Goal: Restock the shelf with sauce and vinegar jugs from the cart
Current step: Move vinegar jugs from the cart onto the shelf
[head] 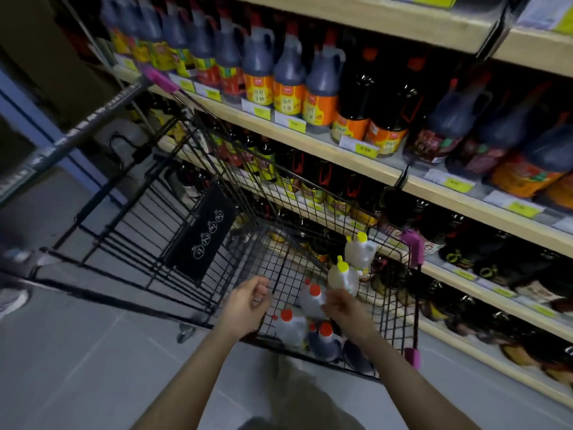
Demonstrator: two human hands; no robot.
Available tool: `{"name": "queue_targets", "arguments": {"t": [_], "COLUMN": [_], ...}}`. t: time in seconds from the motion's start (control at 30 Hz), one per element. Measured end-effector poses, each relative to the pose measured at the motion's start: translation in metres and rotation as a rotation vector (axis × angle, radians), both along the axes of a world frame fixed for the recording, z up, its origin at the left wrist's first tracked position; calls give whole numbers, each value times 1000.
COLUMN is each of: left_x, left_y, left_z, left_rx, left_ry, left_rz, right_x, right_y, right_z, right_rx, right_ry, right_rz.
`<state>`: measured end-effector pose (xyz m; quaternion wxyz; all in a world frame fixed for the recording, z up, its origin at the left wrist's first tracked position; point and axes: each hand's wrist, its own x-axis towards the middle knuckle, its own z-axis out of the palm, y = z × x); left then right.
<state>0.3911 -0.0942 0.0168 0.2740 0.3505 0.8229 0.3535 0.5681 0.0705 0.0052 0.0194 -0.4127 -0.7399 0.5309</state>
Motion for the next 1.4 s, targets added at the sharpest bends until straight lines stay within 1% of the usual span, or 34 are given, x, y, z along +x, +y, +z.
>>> {"name": "queue_targets", "arguments": {"t": [0.17, 0.3, 0.47, 0.53, 0.63, 0.7, 0.77, 0.83, 0.93, 1.0, 1.07, 1.17, 1.23, 1.33, 1.4], "left_x": [-36, -59, -82, -88, -97, -103, -109, -114, -120, -122, -126, -132, -137, -145, -151], "left_y": [14, 21, 33, 36, 39, 42, 49, 59, 74, 82, 86, 81, 74, 60, 49], "left_z": [-15, -45, -73, -77, -74, -64, -51, -34, -5, 11, 23, 28, 20, -6, -26], "left_rx": [-40, -91, -212, -233, -240, -245, -245, -232, -189, -145, -113, -35, -42, -79, -129], "left_ry": [-18, -48, -65, -101, -177, -242, -302, -345, -387, -433, -426, -446, -441, -458, -485], "left_rz": [-38, -82, -166, -202, -273, -302, -321, -344, -426, -476, -503, -453, -409, -335, -261], "right_x": [-29, -48, -63, -65, -68, -72, -77, -87, -108, -122, -136, -152, -153, -138, -117], "right_y": [9, 3, -2, 0, 0, 0, 2, 4, 4, 4, 2, 0, -1, -5, -9], "right_z": [-29, -64, -90, -92, -75, -53, -20, 19, 70, 95, 111, 118, 110, 81, 52], "right_rx": [50, 18, 148, 174, 161, 222, 271, 263, 256, 236, 220, 155, 84, -69, -128], "right_ry": [-95, -193, -324, -340, -272, -198, -79, 39, 157, 222, 266, 294, 280, 272, 189], "right_rz": [-27, -93, -116, -133, -213, -187, -158, -115, -70, -61, -58, -56, -58, -59, -55]}}
